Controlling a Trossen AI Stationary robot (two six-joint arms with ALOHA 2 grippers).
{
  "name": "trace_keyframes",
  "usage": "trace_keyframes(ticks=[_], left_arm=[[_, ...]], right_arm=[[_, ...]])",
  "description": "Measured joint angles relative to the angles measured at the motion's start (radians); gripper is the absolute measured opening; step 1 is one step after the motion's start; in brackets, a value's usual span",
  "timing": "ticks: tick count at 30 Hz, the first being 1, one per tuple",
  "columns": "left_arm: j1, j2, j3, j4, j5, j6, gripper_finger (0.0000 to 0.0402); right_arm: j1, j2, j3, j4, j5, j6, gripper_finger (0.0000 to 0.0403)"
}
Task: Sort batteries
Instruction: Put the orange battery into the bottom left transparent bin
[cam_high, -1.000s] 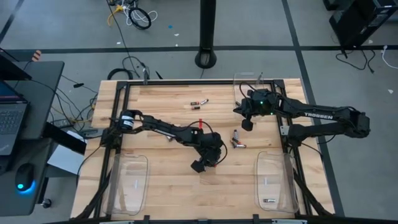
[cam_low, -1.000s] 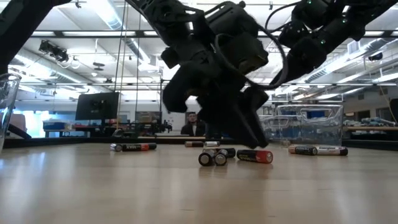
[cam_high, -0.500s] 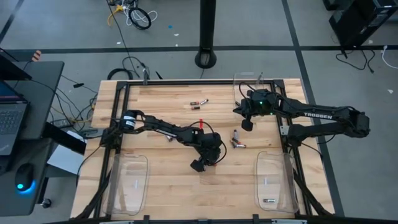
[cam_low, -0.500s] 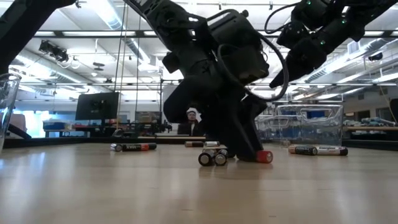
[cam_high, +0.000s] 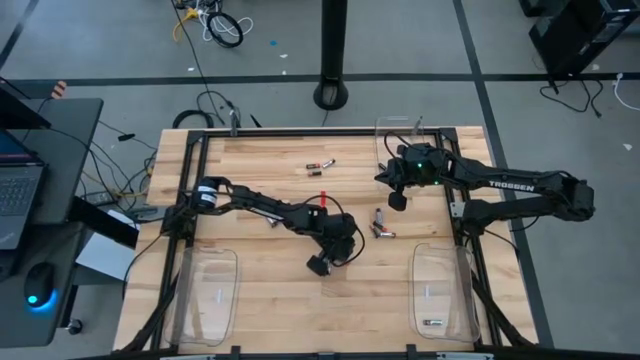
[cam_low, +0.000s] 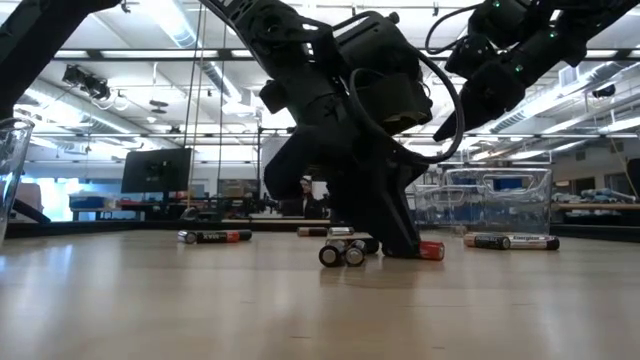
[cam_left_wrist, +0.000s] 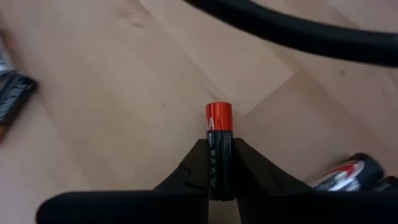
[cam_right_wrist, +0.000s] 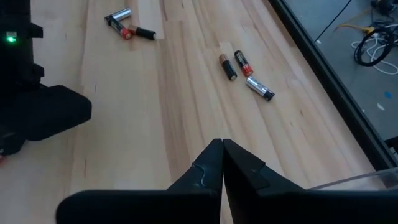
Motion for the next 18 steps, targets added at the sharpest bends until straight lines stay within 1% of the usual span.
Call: trace_keyframes(ticks=[6,9,13,18], left_arm=[[0.002,-0.030,0.017,-0.039,-0.100,0.026,0.0046],[0.006,-0.052,0.062,-0.070,-0.114,0.026,0.0046],[0.010,-0.096,0.077,-0.122,-0.113,0.026,0.0046],[0.013,-0.208,0.077,-0.207,-0.136,0.006,0.0046]], right_arm=[[0.000,0.000,0.000,0.000,0.035,0.001,0.0017],[0.001,-0.006,0.000,-0.003,0.035,0.001,0.0021],[0.003,-0.022,0.000,-0.024,0.036,0.001,0.0021],[0.013,-0.052,0.000,-0.037,0.050,0.001,0.0015]])
